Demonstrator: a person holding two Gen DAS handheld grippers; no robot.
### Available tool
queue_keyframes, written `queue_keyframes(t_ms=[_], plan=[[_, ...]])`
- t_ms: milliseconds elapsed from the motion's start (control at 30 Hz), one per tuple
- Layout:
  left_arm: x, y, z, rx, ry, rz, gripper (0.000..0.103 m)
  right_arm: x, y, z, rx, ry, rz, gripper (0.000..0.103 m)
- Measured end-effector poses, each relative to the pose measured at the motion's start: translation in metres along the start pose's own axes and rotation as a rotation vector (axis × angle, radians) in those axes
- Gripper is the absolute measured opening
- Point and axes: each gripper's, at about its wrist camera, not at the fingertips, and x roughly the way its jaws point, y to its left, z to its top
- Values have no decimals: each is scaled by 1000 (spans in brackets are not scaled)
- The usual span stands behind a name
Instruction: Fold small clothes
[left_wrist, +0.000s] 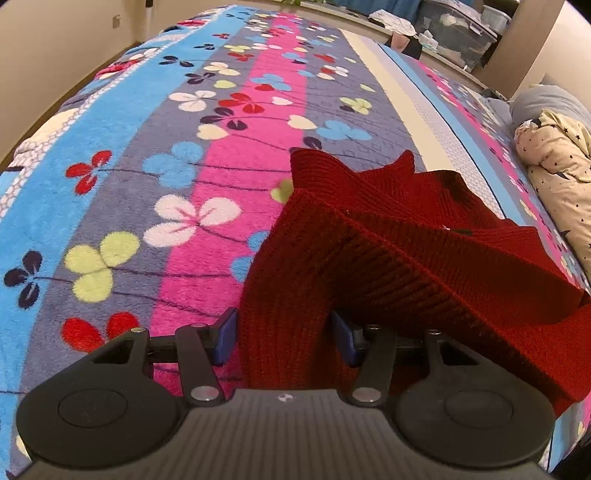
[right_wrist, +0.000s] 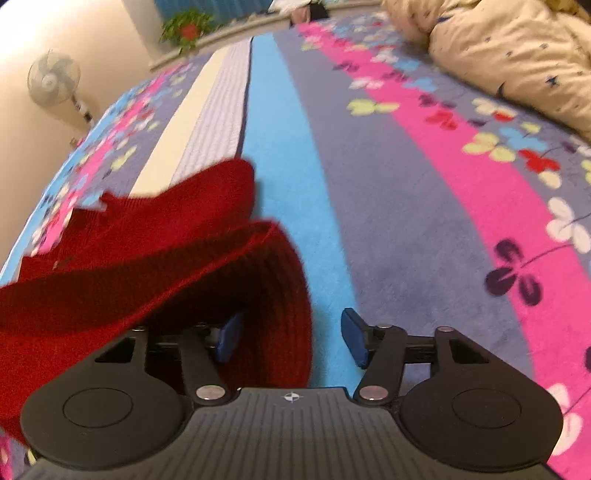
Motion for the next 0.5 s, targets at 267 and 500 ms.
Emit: queue_keyframes(t_ms=[267,500], plan=[[-7,-7,0,38,-48,-15,13,-14,23,-10,-154,-52,-23,11],[-66,-4,2,84,-253,-125,12,-87,15,-6,-76,-337,193,10]])
